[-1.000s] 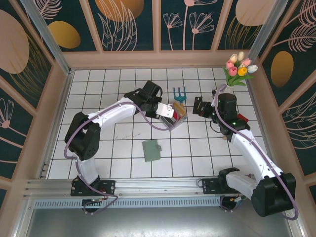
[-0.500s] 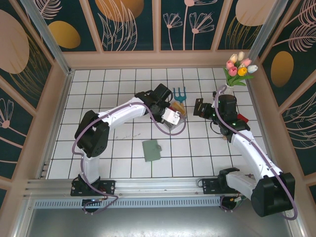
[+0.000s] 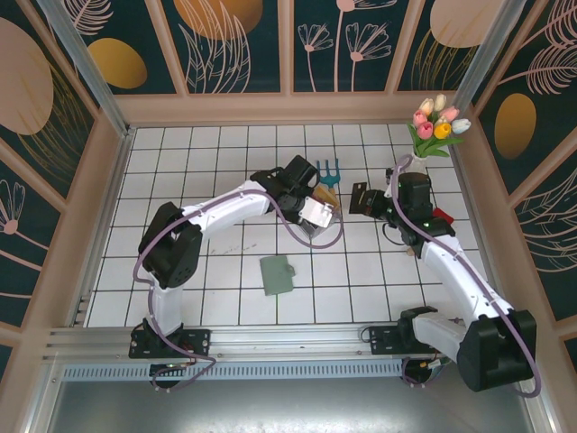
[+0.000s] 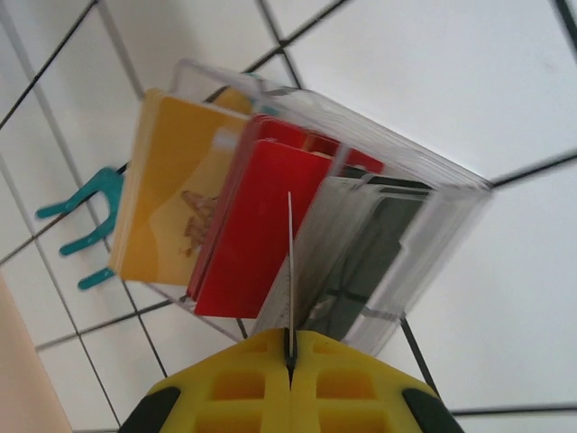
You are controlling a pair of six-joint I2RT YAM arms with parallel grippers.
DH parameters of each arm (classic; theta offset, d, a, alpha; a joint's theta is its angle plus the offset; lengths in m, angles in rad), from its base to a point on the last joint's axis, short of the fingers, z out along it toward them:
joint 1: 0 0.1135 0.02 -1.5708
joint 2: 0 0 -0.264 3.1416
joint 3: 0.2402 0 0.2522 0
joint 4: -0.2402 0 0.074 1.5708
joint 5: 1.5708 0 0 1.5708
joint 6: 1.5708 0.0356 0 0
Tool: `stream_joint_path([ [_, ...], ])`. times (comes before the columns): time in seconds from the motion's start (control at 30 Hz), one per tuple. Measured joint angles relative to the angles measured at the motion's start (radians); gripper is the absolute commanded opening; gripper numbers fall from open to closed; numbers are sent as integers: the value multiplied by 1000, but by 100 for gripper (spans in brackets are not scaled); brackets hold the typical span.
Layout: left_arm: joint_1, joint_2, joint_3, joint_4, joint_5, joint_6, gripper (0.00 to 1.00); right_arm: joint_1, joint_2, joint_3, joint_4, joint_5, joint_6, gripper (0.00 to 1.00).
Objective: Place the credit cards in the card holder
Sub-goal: Place the credit card in the storage box.
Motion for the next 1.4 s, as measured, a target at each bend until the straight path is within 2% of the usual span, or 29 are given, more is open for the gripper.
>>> stream_joint_path([
  [0.13,24,-147,-196,153,8,-151,0,33,73,32,-16,-10,-59,4],
  [0.33,131,-599,-486,396,66,-534,0,241,225,151,-42,84,-212,3],
  [0.43,152,-773,-590,509,65,-733,0,332,319,208,-43,133,-281,1],
  [0.6,152,-906,-772,588,50,-1021,0,416,460,283,-51,221,-386,0],
  [0.7,152,-940,-847,594,36,-1128,0,433,506,310,-57,261,-431,0],
  [0.97,154,-1010,-894,640,23,-1271,0,438,533,329,-84,286,-507,0],
  [1.4,154,-976,-898,694,51,-1357,0,443,525,377,-126,279,-562,0],
])
